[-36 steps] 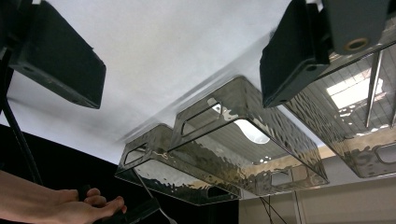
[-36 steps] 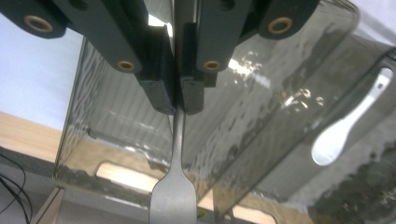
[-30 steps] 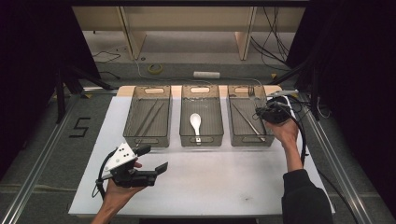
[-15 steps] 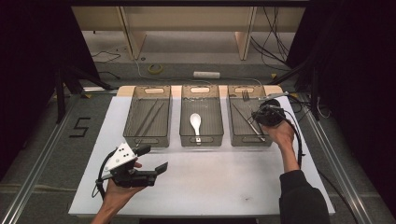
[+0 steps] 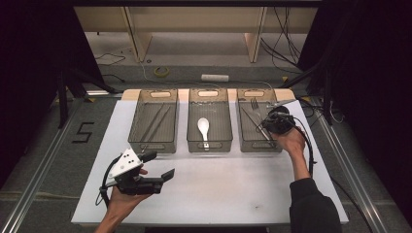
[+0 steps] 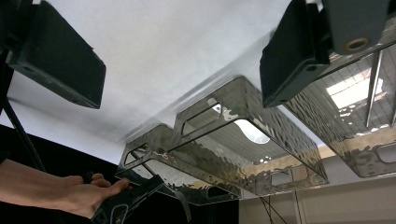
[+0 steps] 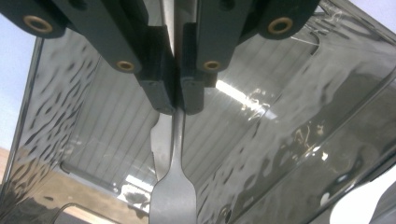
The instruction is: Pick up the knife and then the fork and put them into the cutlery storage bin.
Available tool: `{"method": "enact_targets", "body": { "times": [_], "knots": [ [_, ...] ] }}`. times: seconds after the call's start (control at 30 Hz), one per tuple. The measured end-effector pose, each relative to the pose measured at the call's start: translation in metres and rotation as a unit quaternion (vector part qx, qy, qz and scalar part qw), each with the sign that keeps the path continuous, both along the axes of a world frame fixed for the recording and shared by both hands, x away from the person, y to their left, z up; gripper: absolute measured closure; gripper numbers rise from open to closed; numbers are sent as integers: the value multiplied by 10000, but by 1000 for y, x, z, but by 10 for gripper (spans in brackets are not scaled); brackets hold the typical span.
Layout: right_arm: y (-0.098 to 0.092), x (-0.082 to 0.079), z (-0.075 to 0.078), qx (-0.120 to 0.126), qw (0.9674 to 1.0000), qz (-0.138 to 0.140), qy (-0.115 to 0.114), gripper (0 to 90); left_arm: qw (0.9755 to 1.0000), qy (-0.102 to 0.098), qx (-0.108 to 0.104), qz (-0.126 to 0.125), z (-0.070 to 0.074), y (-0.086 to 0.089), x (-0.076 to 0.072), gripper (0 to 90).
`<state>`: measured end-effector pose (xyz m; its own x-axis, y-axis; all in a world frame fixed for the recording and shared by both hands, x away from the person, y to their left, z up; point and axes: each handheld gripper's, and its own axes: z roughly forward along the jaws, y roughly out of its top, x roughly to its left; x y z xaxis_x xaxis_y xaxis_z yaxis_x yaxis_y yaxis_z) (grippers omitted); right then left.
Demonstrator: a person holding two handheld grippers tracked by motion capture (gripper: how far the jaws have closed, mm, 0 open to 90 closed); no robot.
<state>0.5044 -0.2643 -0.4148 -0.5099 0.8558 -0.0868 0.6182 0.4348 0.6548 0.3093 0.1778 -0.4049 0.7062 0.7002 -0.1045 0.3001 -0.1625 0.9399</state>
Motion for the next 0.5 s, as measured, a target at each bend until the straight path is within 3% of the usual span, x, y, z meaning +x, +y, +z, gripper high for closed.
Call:
{"method": "enact_targets", "body": {
  "times": [0.5],
  "knots": [
    [3, 2, -6, -155, 9995, 47, 278, 840, 10000, -5, 18, -3, 0, 0, 0, 141]
  ]
}}
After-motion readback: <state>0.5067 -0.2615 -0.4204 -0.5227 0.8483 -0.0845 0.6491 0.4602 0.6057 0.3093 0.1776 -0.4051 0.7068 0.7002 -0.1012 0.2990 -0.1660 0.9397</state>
